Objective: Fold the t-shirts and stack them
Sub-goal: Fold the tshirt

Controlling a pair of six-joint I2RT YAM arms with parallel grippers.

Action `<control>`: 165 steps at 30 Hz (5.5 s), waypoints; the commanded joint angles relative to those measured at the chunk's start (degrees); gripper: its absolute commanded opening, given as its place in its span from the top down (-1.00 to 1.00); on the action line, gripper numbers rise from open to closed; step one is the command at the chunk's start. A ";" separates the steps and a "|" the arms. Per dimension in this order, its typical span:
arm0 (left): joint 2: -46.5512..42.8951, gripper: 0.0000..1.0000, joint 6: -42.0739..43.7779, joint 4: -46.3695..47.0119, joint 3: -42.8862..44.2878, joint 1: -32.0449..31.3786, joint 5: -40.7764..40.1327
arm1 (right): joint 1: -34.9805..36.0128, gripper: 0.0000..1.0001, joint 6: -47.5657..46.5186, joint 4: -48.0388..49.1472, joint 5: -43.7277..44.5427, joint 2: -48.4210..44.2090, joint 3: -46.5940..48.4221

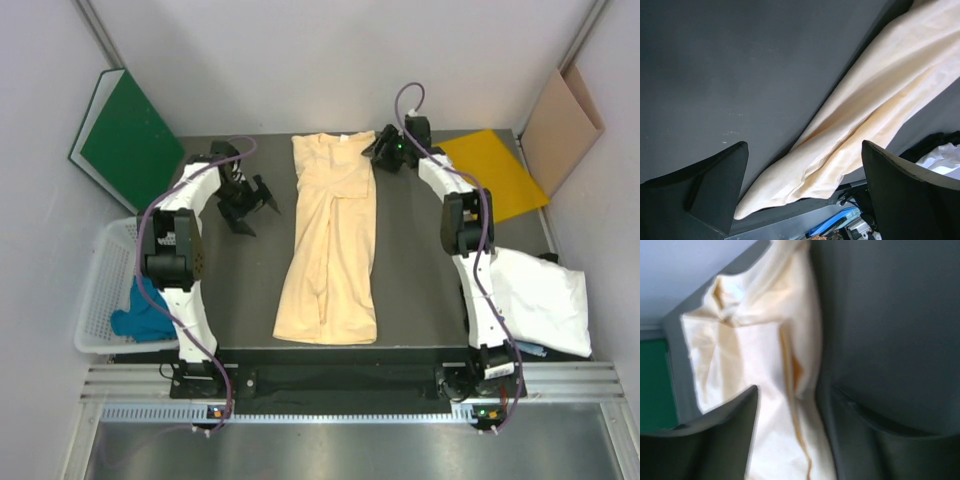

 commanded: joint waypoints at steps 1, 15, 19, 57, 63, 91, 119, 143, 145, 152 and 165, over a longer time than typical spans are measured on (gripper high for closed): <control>-6.68 -0.98 1.47 2.59 -2.96 -0.11 3.11 | 1.48 -0.54 -6.61 -0.12 0.84 -7.05 -1.86; -25.74 -0.98 6.40 -3.29 -18.16 -14.87 -12.69 | 7.63 -0.99 -23.68 -14.71 -5.92 -59.33 -55.01; -31.90 -0.98 1.75 -3.47 -25.64 -18.57 -16.21 | 13.32 -0.71 -20.44 -16.74 -8.56 -65.68 -62.69; -43.87 -0.98 -2.48 -5.05 -33.04 -19.80 -24.49 | 40.42 -0.08 -6.01 -7.95 -18.23 -39.59 -62.79; -43.69 -0.98 -2.83 -4.79 -32.95 -19.62 -24.57 | 40.42 -0.03 -7.33 -11.37 -18.14 -40.20 -61.56; -42.55 -0.98 -4.94 -3.91 -34.53 -19.62 -24.57 | 40.33 0.01 -12.43 -17.97 -17.70 -40.38 -55.76; -41.06 -0.98 -5.56 -3.56 -34.09 -19.54 -25.01 | 39.80 0.81 -17.00 -20.87 -16.03 -33.17 -51.62; -36.84 -0.98 -5.56 -0.04 -34.01 -19.63 -23.52 | 38.57 1.00 -20.43 -30.89 -16.20 -43.46 -56.36; -36.23 -0.98 -5.56 0.31 -34.01 -19.63 -23.43 | 38.66 1.00 -20.78 -30.80 -16.29 -43.19 -57.07; -36.04 -0.98 -5.30 3.73 -35.93 -19.89 -18.17 | 37.70 -0.26 -22.01 -34.67 -7.02 -47.82 -54.70; -40.89 -0.85 -12.68 25.18 -58.79 -20.85 1.62 | 20.82 -0.84 -18.24 -26.86 -6.00 -66.75 -80.09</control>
